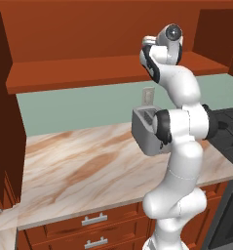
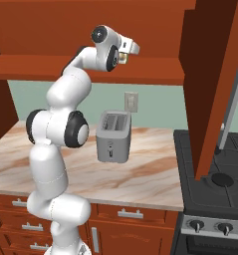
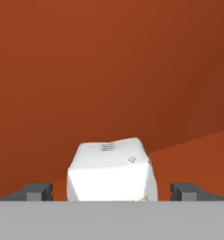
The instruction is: Sort all alcoholic drinks to one cabinet, and non-alcoholic drinks to the other.
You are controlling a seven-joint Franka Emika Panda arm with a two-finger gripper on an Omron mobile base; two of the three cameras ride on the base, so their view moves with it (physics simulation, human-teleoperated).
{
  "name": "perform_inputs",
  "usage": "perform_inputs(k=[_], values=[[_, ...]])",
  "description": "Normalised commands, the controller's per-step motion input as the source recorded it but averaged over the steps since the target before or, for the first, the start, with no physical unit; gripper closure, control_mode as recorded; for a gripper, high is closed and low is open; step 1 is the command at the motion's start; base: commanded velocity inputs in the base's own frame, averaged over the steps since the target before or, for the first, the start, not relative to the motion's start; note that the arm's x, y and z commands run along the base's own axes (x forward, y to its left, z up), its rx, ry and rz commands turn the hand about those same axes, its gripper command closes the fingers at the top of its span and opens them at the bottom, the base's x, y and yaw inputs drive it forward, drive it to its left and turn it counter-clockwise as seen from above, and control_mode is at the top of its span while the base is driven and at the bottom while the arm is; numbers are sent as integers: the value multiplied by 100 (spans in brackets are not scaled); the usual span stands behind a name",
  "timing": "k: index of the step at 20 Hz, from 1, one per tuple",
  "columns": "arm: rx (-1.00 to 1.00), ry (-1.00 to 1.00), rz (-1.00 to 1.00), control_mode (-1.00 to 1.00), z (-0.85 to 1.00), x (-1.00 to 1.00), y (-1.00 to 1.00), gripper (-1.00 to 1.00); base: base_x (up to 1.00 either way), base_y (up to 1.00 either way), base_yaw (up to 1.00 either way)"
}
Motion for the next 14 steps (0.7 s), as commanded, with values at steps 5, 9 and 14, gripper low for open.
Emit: perform_inputs(k=[5,9,14], values=[[0,0,-2,-100,0,-12,0,-100,0,0,0],[0,0,-4,-100,0,-27,0,-100,0,0,0],[0,0,-2,-100,1,-44,0,-100,0,0,0]])
